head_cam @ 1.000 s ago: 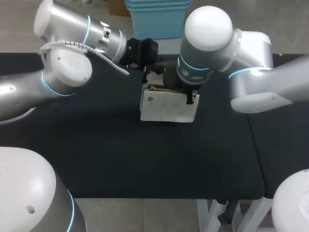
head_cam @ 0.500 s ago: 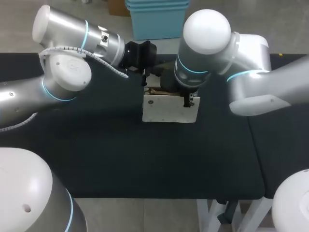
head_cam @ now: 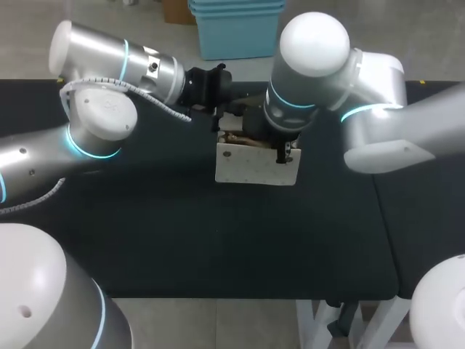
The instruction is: Pick up the bag, open it, inspect its contents, close it, and place it on the opposite side
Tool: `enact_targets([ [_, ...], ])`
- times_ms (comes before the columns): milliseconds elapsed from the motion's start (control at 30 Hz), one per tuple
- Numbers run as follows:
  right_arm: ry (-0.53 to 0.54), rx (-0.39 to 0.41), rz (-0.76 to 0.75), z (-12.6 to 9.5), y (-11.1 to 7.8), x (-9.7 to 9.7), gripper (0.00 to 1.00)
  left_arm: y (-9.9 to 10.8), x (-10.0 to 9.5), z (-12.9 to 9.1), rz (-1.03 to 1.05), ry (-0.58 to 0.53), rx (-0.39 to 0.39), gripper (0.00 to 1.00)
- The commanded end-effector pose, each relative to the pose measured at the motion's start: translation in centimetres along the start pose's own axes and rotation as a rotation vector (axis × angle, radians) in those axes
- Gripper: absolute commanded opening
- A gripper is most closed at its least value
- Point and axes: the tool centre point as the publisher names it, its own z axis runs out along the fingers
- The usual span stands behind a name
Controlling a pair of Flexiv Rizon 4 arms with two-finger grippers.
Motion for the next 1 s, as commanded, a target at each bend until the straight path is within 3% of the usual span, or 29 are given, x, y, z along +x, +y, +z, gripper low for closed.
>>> enact_targets([
  [33,-0.013,0.01,0.012,0.4,-0.2,-0.8,0.0,0.1,0.4,0.1,0.013,0.001,0.028,0.0],
  [333,0.017,0.013,-0.005,1.3,-0.1,-1.5,0.0,-0.1,0.3,0.3,0.024,-0.001,0.034,0.0],
  [700,0.115,0.001,0.005,2.0,-0.1,1.6,0.02,0.4,0.0,0.2,0.017,-0.018,0.033,0.0],
  [733,0.117,0.002,0.007,2.0,0.0,1.7,0.1,0.4,0.0,0.2,0.017,-0.019,0.033,0.0],
  [767,0.122,0.002,0.008,1.9,0.0,2.0,0.27,0.4,0.0,0.2,0.017,-0.02,0.035,0.0],
  [800,0.124,0.002,0.011,1.9,0.0,2.2,0.38,0.4,0.0,0.2,0.017,-0.021,0.035,0.0],
  [833,0.125,0.003,0.016,1.9,-0.1,2.3,0.63,0.4,0.0,0.2,0.019,-0.021,0.036,0.0],
  [867,0.128,0.0,0.02,1.9,-0.1,2.4,0.98,0.4,0.0,0.2,0.021,-0.022,0.038,0.0],
  [1000,0.139,-0.002,0.025,2.1,0.0,2.8,1.0,0.3,0.0,0.2,0.03,-0.021,0.04,0.0],
])
